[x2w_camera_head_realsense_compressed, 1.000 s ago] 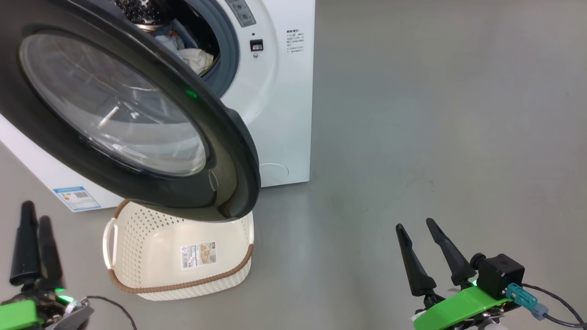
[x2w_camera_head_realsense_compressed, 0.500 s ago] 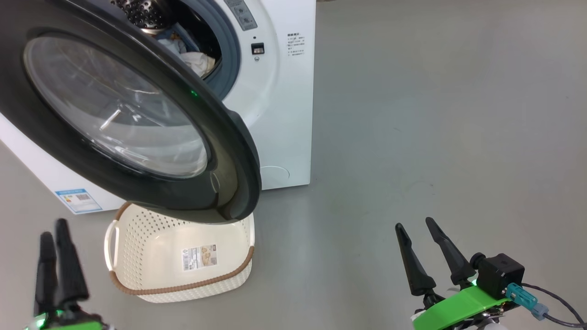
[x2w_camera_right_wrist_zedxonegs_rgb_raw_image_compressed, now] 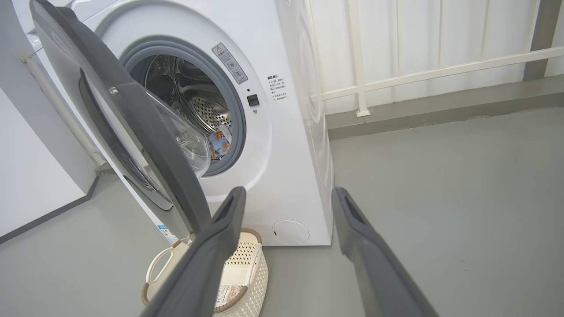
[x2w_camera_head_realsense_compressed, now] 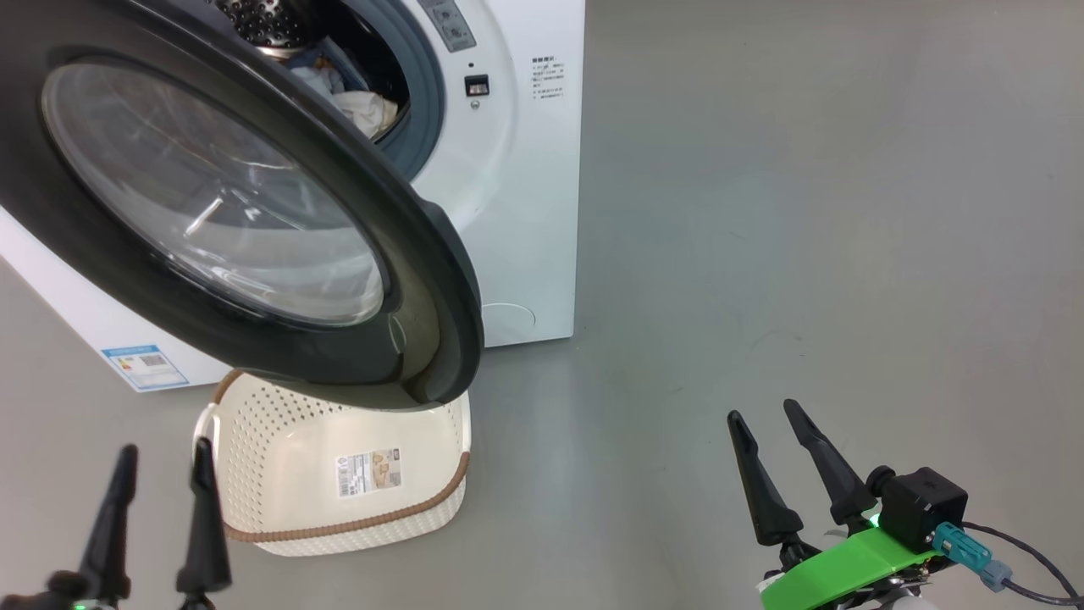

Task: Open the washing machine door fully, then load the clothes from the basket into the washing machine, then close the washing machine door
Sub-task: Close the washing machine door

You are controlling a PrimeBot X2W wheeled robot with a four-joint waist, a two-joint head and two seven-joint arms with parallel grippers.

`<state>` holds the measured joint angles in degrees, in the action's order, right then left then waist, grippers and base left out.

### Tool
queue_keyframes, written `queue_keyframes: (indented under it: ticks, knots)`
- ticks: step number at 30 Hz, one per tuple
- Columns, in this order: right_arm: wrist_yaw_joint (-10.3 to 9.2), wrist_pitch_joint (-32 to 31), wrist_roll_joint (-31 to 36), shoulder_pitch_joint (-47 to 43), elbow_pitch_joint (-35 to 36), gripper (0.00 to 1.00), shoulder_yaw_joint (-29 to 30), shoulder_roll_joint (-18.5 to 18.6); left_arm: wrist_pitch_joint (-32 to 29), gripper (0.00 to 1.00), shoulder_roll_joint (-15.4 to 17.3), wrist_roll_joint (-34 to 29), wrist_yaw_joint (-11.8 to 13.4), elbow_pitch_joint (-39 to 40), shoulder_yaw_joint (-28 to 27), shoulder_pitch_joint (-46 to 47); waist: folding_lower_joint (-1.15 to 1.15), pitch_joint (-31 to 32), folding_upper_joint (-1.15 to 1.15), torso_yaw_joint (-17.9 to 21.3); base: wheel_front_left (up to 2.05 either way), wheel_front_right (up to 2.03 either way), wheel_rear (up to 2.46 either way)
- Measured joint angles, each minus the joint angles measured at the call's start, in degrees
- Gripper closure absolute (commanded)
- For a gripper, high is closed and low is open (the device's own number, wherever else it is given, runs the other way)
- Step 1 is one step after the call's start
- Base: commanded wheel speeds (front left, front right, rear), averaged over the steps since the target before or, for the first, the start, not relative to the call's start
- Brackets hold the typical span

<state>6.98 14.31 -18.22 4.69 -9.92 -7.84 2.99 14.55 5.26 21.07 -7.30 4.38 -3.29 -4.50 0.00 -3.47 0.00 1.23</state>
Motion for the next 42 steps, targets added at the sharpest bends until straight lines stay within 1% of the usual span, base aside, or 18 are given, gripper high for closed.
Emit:
queue_keyframes:
  ticks: [4, 7, 11, 15, 18, 37, 38, 39, 40, 42]
  knots:
    - [0.0, 0.0, 0.03, 0.0, -0.01, 0.0, 0.0, 0.0, -0.01, 0.0, -0.13, -5.6, 0.0, -2.46, -0.01, -0.7, 0.0, -0.13, 0.0, -0.02, 0.0, 0.0, 0.0]
    - [0.0, 0.0, 0.47, 0.0, -0.01, 0.0, -0.01, 0.0, -0.01, 0.0, -0.66, -8.35, 0.02, -4.8, -0.52, -1.46, 0.01, -0.16, 0.0, 0.04, 0.0, 0.0, 0.0]
    - [0.0, 0.0, 0.52, 0.0, -0.01, 0.0, 0.03, 0.0, -0.01, 0.0, -1.55, -9.85, 0.38, -6.94, -1.02, -1.45, 0.0, -0.21, 0.0, 0.12, 0.0, 0.0, 0.0]
    - [0.0, 0.0, 0.92, 0.0, -0.02, 0.0, 0.1, 0.0, -0.01, 0.0, -1.74, -11.32, 0.59, -8.11, -1.46, -1.42, 0.0, -0.17, 0.0, 0.19, 0.0, 0.0, 0.0]
    - [0.0, 0.0, 1.0, 0.0, -0.02, 0.0, 0.22, 0.0, -0.01, 0.0, -1.89, -11.7, 1.02, -8.78, -1.75, -1.41, 0.0, -0.1, 0.0, 0.24, 0.0, 0.0, 0.0]
    - [0.0, 0.0, 1.47, -0.01, -0.02, 0.0, 0.34, 0.0, -0.01, 0.0, -2.63, -11.9, 0.99, -8.87, -2.63, -1.38, 0.0, -0.1, 0.0, 0.06, 0.0, 0.0, 0.0]
    - [0.0, 0.0, 1.47, -0.01, -0.1, 0.01, 0.36, 0.0, -0.01, 0.0, -2.64, -11.9, 0.99, -8.84, -2.69, -1.38, 0.0, -0.07, 0.0, 0.06, 0.0, 0.0, 0.0]
    - [0.0, 0.0, 1.47, -0.01, -0.23, 0.61, 0.43, 0.0, -0.01, 0.0, -2.64, -11.9, 0.99, -8.83, -2.75, -1.38, 0.0, -0.06, 0.0, 0.07, 0.0, 0.0, 0.0]
    - [0.0, 0.0, 1.47, -0.01, -0.33, 1.0, 0.55, 0.0, -0.01, 0.0, -2.64, -11.9, 0.98, -8.82, -2.79, -1.38, 0.0, -0.05, 0.0, 0.06, 0.0, 0.0, 0.0]
    - [0.0, 0.0, 1.47, -0.01, -0.51, 1.0, 0.82, 0.0, -0.01, 0.0, -2.66, -11.9, 0.96, -8.82, -2.82, -1.38, 0.0, -0.03, 0.0, 0.04, 0.0, 0.0, 0.0]
